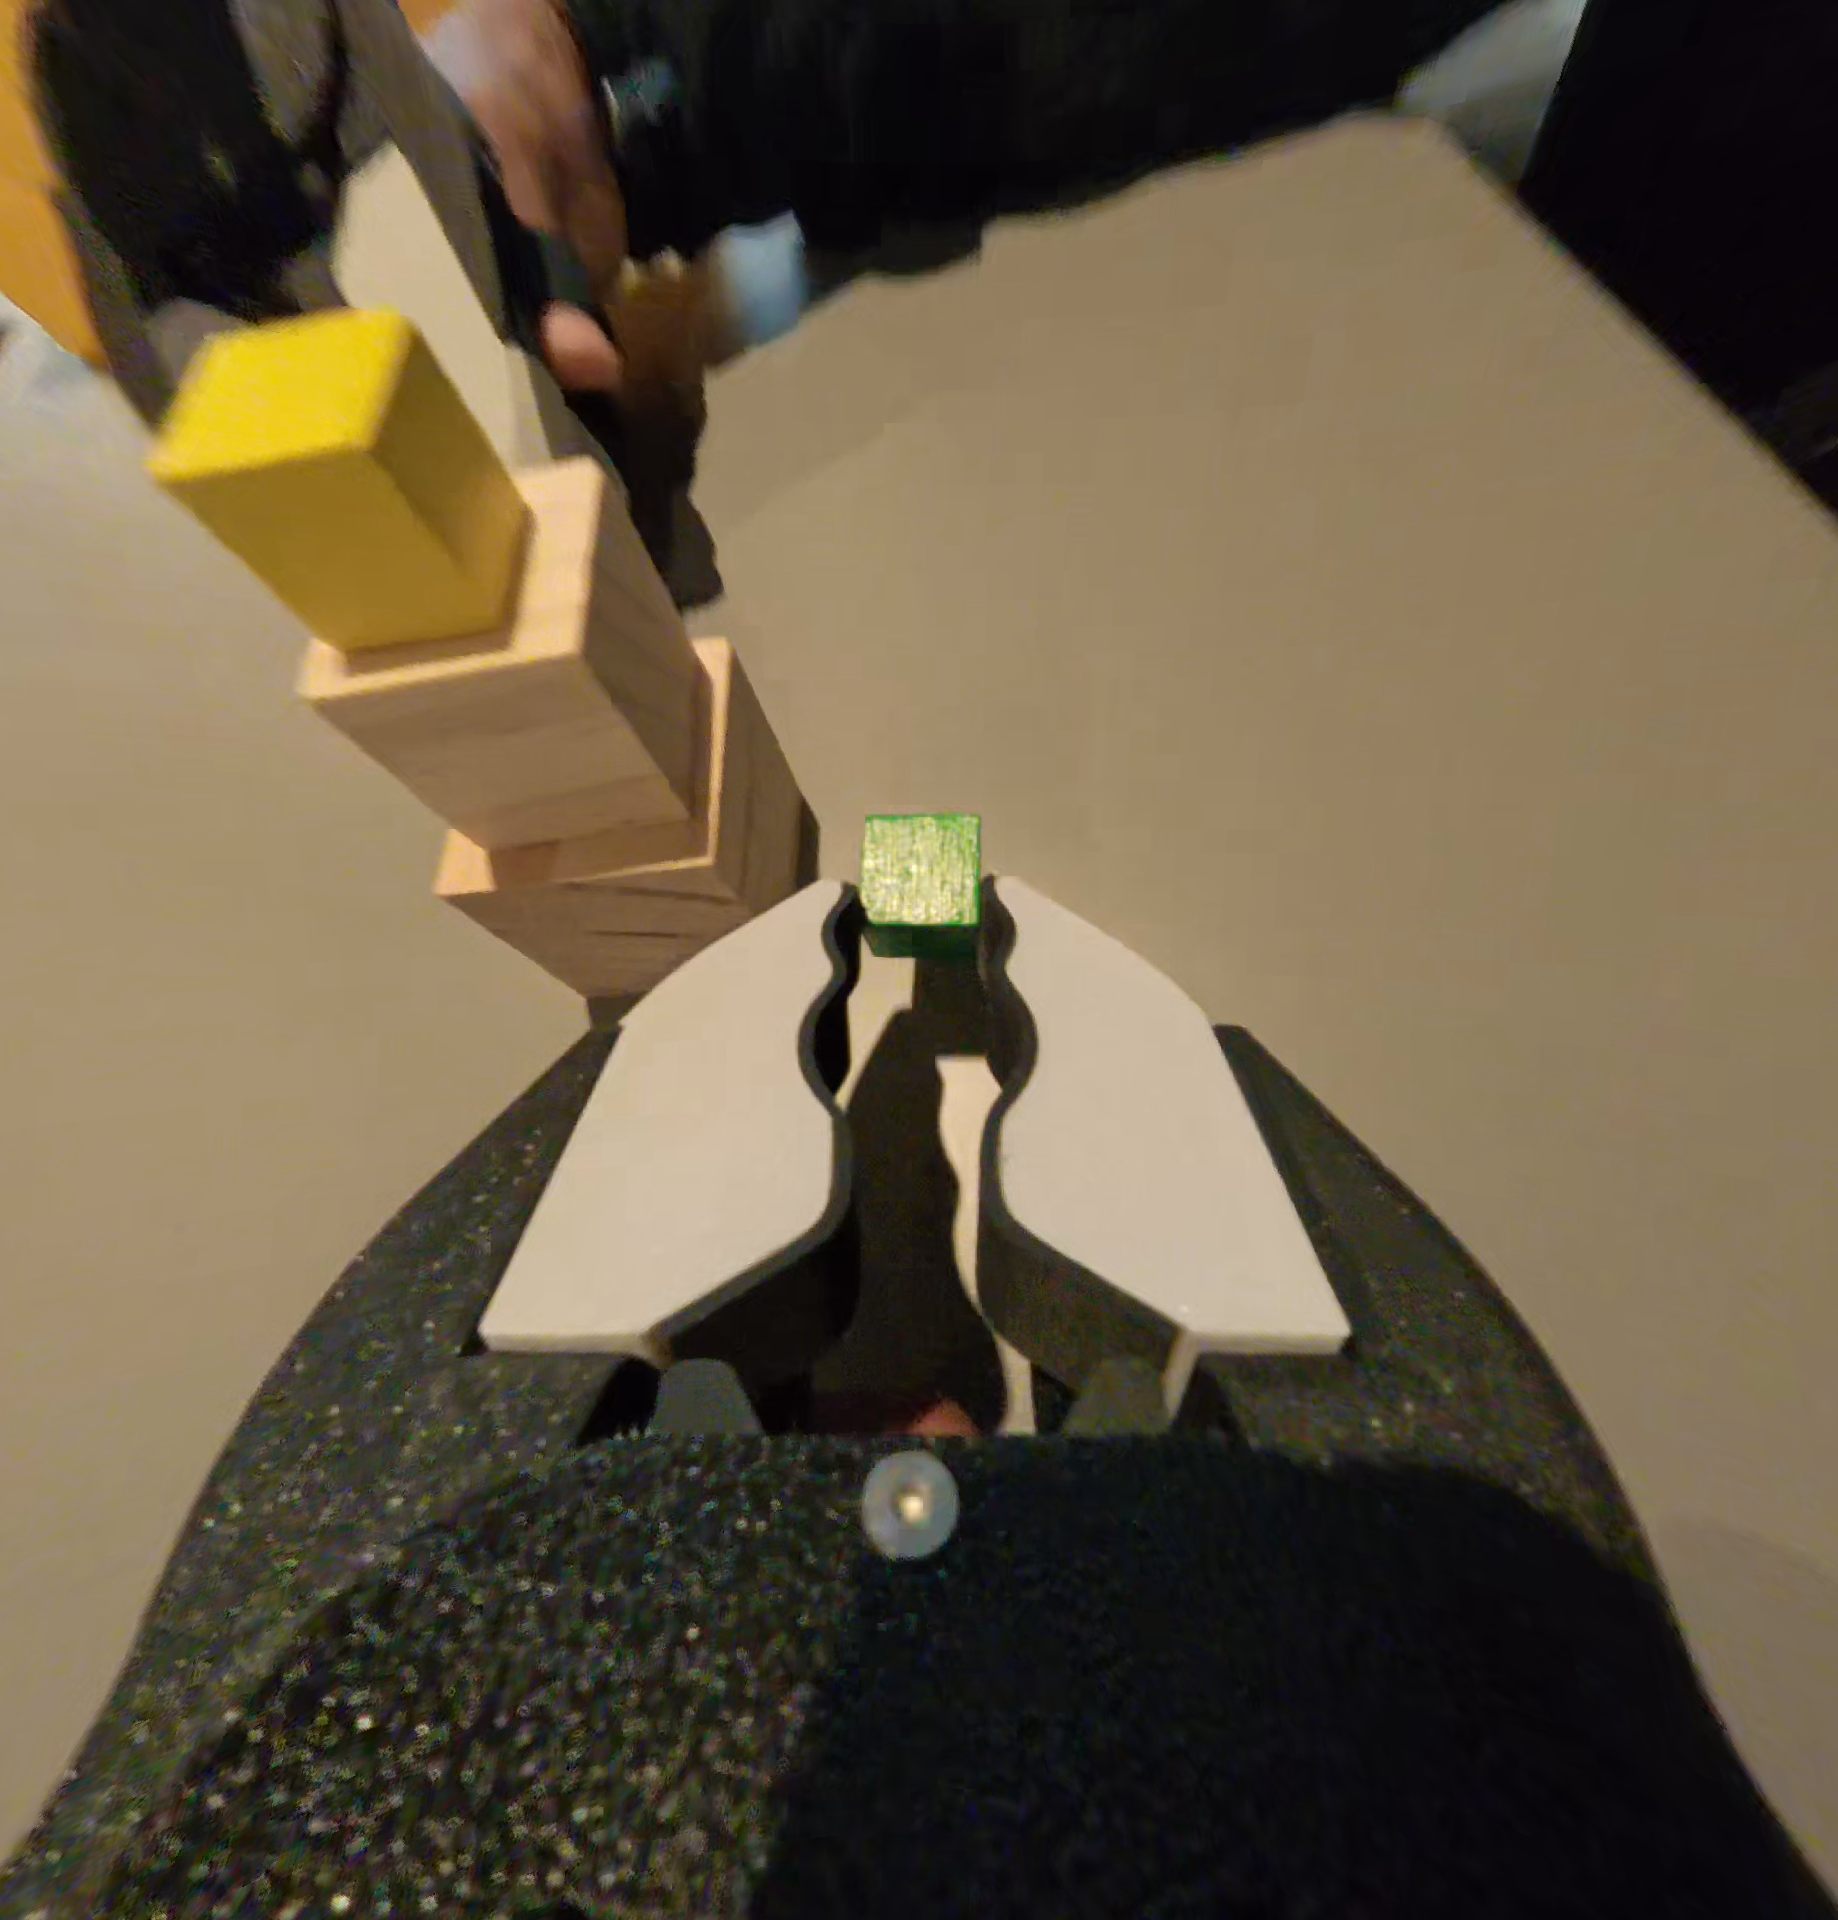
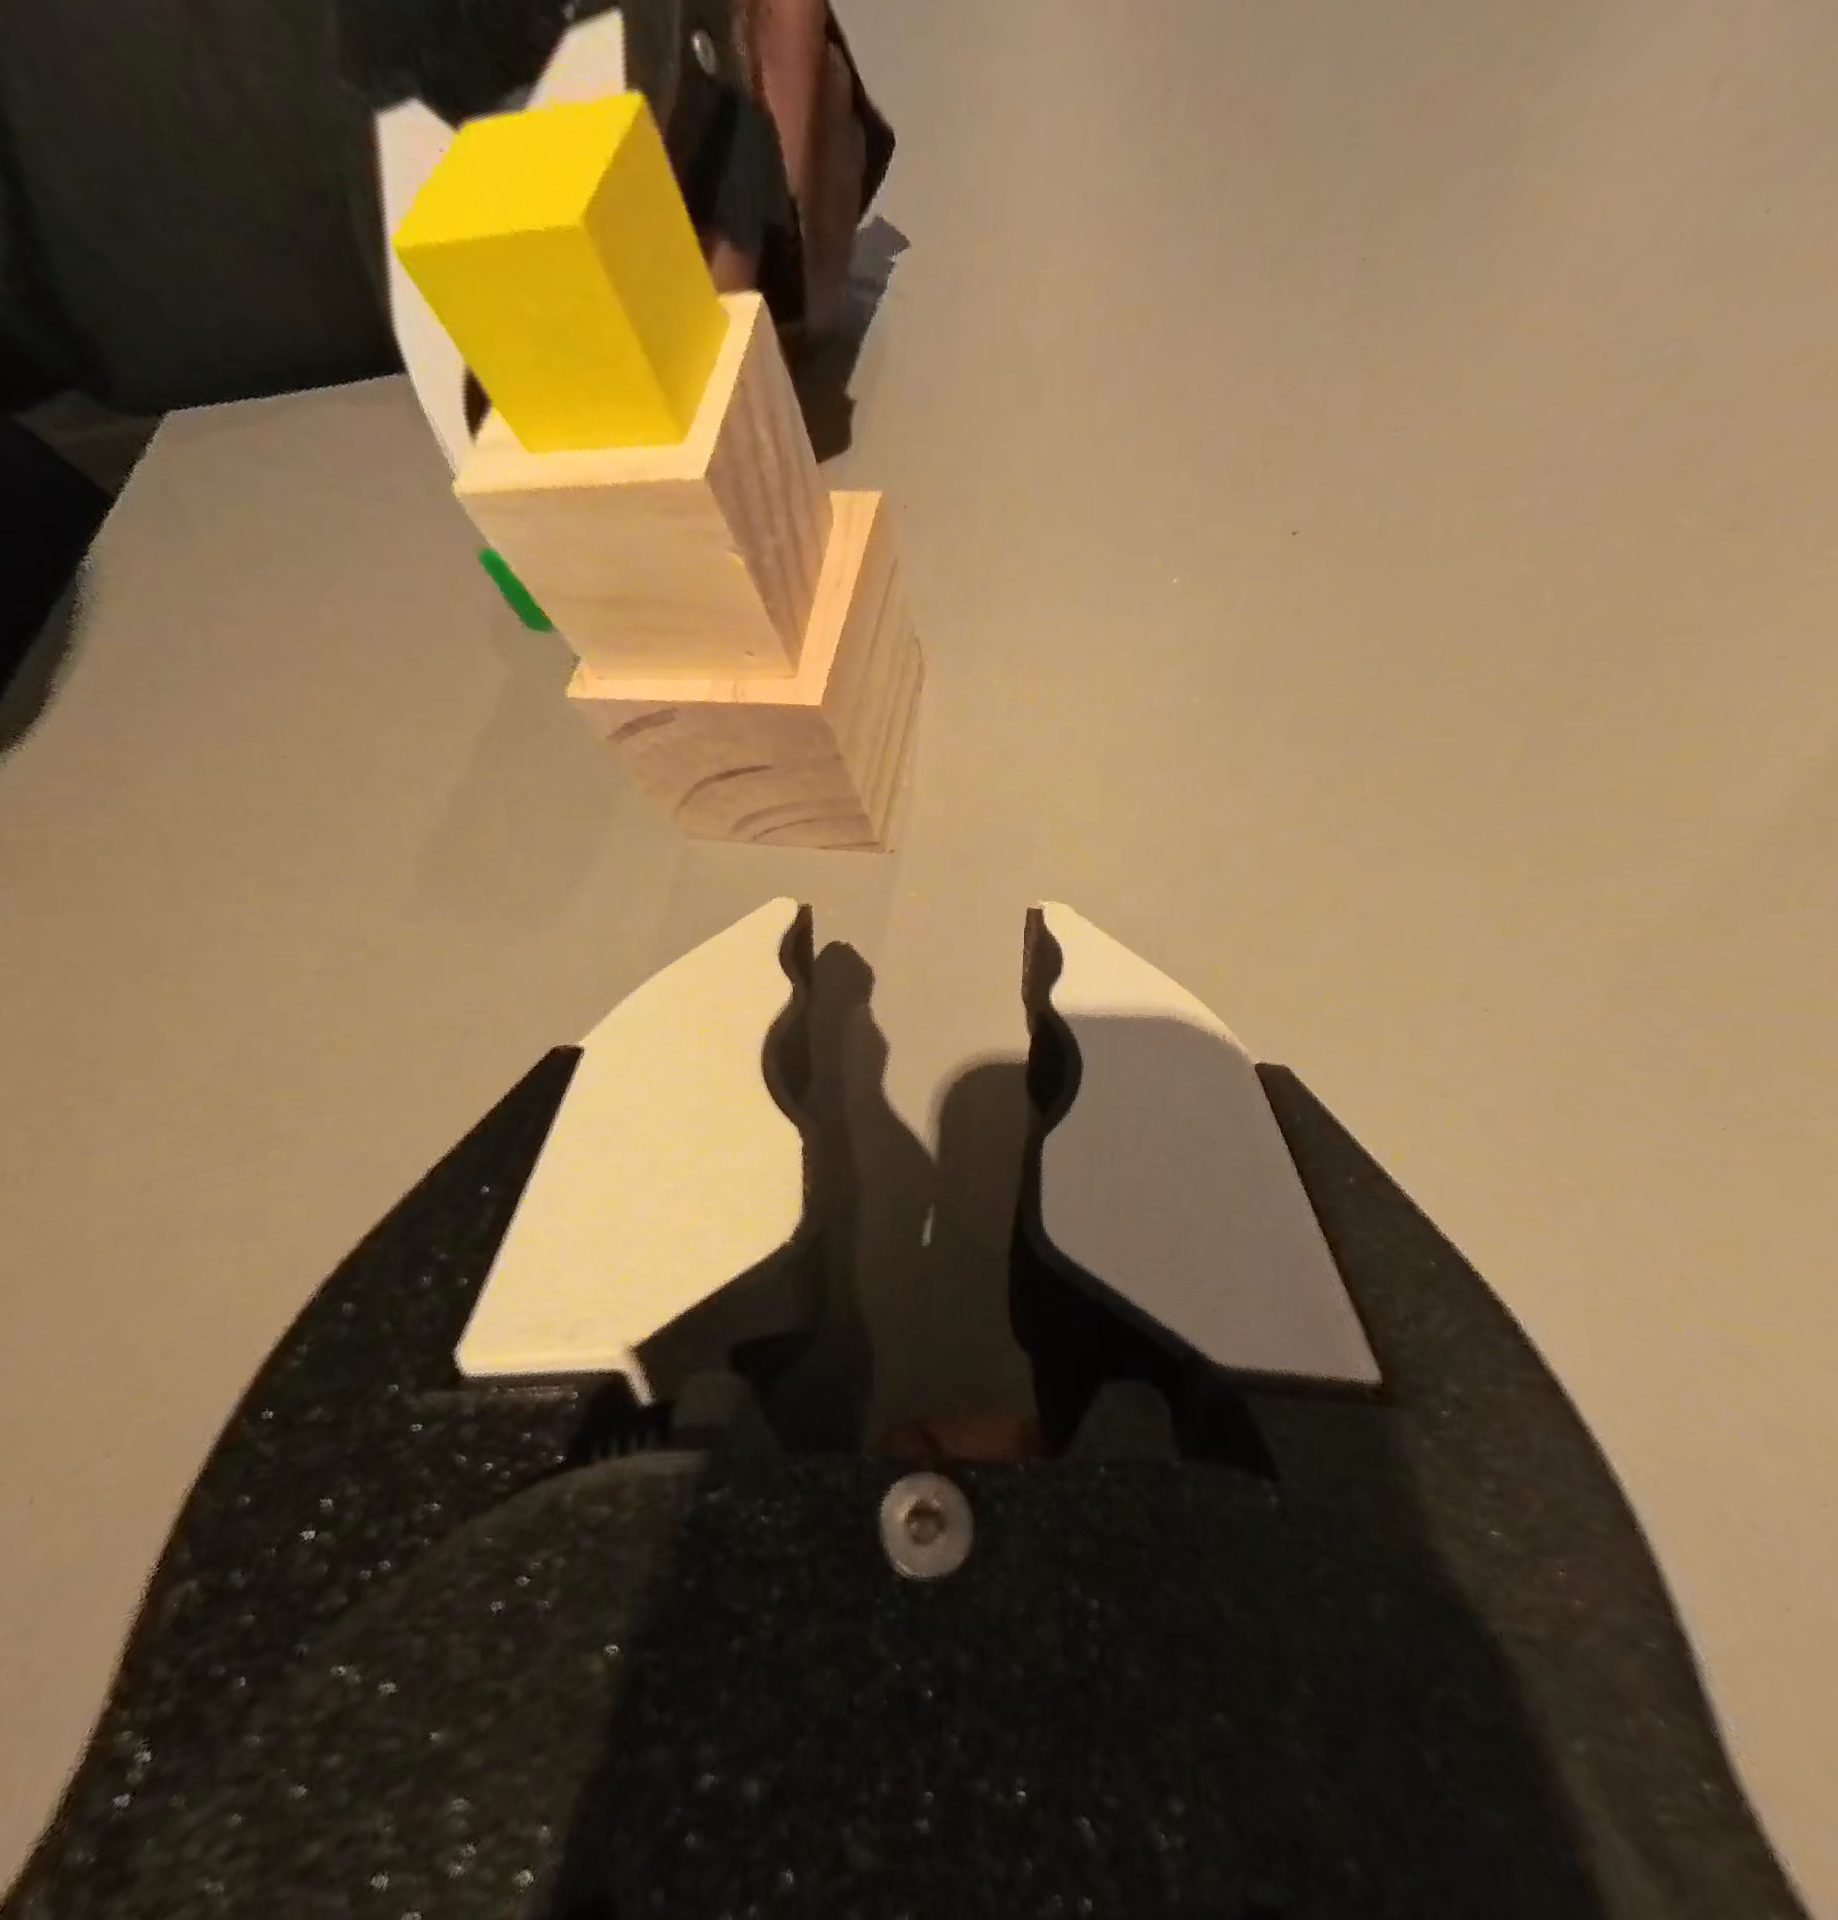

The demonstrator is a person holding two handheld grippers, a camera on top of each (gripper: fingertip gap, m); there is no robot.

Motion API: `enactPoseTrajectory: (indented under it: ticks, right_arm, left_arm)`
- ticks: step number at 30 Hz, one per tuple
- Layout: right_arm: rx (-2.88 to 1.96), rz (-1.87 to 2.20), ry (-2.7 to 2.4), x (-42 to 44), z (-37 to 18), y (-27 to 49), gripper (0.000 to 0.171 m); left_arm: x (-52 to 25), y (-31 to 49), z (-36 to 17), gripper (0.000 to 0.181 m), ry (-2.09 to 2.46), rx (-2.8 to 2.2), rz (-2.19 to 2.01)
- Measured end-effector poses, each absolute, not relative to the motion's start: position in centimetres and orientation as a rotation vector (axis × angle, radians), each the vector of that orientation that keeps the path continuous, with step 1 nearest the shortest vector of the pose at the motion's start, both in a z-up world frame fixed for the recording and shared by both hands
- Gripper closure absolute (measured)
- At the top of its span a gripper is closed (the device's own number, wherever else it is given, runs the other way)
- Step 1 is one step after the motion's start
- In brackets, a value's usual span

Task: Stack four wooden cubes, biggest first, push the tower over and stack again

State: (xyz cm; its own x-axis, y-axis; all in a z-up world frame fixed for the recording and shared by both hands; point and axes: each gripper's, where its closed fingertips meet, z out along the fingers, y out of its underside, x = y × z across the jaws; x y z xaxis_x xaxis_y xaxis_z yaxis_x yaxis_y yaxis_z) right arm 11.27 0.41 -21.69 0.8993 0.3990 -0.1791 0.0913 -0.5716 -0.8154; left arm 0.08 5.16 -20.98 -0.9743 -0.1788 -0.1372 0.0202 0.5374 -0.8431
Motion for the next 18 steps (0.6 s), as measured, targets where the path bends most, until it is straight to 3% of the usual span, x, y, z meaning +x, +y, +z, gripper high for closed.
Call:
enactPoseTrajectory:
  ticks: [10,18]
  right_arm:
    - [-2.142,0.52,-0.328,11.2,-21.4,0.4,0.134]
    - [-2.146,0.517,-0.32,11.3,-21.4,0.4,0.134]
  left_arm:
    - [4.2,6.8,-12.1,0.16,2.201,-0.448,-1.487]
    - [6.6,4.2,-9.6,0.16,2.47,-0.361,-1.34]
